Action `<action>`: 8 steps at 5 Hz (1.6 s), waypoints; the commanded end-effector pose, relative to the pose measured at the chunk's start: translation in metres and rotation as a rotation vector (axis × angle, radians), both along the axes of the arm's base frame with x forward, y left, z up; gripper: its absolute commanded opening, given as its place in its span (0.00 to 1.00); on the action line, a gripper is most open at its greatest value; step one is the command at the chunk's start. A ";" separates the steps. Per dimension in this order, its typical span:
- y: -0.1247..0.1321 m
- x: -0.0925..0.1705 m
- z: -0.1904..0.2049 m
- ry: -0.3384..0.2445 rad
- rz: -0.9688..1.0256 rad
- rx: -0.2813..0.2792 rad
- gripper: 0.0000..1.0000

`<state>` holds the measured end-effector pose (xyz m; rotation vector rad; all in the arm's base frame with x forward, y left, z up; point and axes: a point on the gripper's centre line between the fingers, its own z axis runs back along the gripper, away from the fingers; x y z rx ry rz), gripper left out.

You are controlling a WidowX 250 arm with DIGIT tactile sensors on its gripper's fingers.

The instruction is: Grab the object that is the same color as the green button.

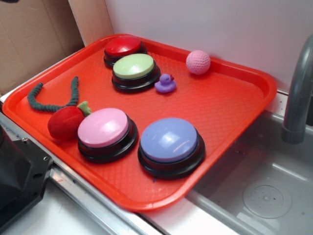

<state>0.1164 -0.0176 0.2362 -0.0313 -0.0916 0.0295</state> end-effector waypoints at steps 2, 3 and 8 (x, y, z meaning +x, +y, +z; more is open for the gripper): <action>0.022 0.023 -0.035 0.007 0.051 0.068 1.00; 0.035 0.032 -0.062 0.002 0.102 0.117 1.00; 0.102 0.072 -0.188 0.134 0.202 0.148 1.00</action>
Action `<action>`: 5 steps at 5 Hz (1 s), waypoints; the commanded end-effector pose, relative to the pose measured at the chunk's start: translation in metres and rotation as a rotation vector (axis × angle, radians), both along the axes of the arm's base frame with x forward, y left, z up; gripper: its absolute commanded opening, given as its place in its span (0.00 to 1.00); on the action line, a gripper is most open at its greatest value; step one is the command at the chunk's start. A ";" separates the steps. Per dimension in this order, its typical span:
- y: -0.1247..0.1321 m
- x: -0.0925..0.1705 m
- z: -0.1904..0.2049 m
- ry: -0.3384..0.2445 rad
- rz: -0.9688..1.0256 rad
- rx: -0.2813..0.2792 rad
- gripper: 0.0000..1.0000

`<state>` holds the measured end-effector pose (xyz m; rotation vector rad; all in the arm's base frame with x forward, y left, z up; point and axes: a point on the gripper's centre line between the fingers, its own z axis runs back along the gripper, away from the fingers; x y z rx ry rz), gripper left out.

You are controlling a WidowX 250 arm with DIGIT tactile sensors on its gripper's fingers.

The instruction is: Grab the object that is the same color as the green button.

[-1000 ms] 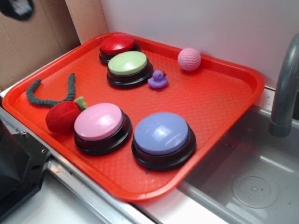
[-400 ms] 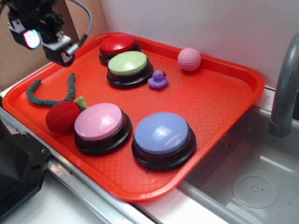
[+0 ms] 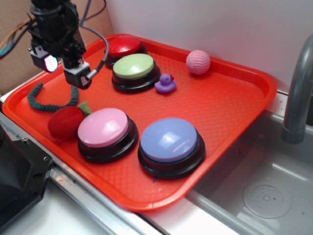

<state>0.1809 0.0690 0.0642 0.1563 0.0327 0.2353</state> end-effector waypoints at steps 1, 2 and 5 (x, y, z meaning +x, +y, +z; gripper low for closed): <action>0.022 0.002 -0.027 0.064 -0.047 -0.081 1.00; 0.023 -0.005 -0.027 0.114 -0.069 -0.136 1.00; 0.014 0.010 -0.049 0.130 0.057 -0.116 0.00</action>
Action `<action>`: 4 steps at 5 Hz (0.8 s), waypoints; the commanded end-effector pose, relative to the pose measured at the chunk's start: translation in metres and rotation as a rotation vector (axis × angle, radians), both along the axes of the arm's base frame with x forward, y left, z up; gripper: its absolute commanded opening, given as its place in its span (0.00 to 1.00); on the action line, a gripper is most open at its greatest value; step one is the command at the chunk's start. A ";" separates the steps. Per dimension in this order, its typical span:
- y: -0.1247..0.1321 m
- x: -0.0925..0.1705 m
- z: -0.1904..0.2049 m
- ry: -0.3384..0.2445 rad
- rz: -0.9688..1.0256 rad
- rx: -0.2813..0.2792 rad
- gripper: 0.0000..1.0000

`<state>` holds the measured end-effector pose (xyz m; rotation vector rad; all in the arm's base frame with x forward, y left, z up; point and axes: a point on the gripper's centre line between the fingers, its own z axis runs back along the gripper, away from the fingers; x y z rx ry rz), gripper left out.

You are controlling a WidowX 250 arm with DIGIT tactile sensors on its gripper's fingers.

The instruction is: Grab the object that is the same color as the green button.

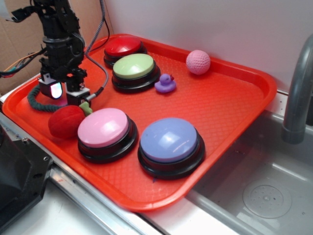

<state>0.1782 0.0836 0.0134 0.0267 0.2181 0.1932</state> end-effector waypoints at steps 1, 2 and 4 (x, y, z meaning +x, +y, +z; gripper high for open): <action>-0.002 0.014 0.001 -0.056 0.098 0.049 0.00; -0.001 0.011 0.006 -0.126 0.136 0.079 0.00; 0.001 0.011 0.025 -0.239 0.128 0.140 0.00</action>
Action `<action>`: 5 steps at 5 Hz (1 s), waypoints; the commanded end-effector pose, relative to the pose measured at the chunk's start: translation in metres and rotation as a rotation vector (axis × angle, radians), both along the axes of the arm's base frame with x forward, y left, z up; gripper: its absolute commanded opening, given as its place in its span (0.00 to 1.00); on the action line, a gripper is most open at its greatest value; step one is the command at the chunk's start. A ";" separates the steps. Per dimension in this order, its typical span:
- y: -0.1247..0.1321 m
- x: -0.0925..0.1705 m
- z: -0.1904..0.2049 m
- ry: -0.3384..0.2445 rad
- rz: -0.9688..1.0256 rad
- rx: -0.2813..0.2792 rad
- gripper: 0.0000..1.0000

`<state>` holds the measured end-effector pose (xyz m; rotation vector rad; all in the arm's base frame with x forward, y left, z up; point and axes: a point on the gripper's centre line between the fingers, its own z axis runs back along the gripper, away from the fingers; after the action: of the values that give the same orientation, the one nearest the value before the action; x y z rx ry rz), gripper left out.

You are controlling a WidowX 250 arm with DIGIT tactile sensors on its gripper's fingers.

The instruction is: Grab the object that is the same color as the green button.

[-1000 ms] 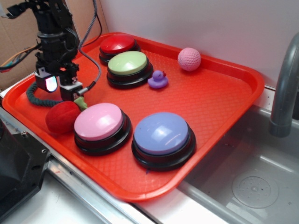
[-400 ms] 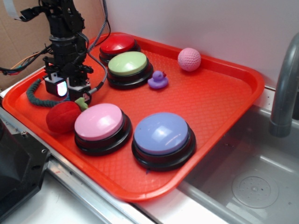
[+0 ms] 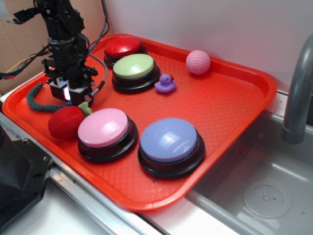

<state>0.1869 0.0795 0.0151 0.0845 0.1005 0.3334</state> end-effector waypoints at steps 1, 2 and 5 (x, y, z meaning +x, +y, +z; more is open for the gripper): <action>0.000 0.007 0.064 -0.230 -0.042 0.073 0.00; -0.009 0.008 0.101 -0.281 -0.049 0.097 0.00; -0.061 0.023 0.207 -0.200 -0.140 0.037 0.00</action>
<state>0.2088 0.0178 0.2076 0.0939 -0.0519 0.2064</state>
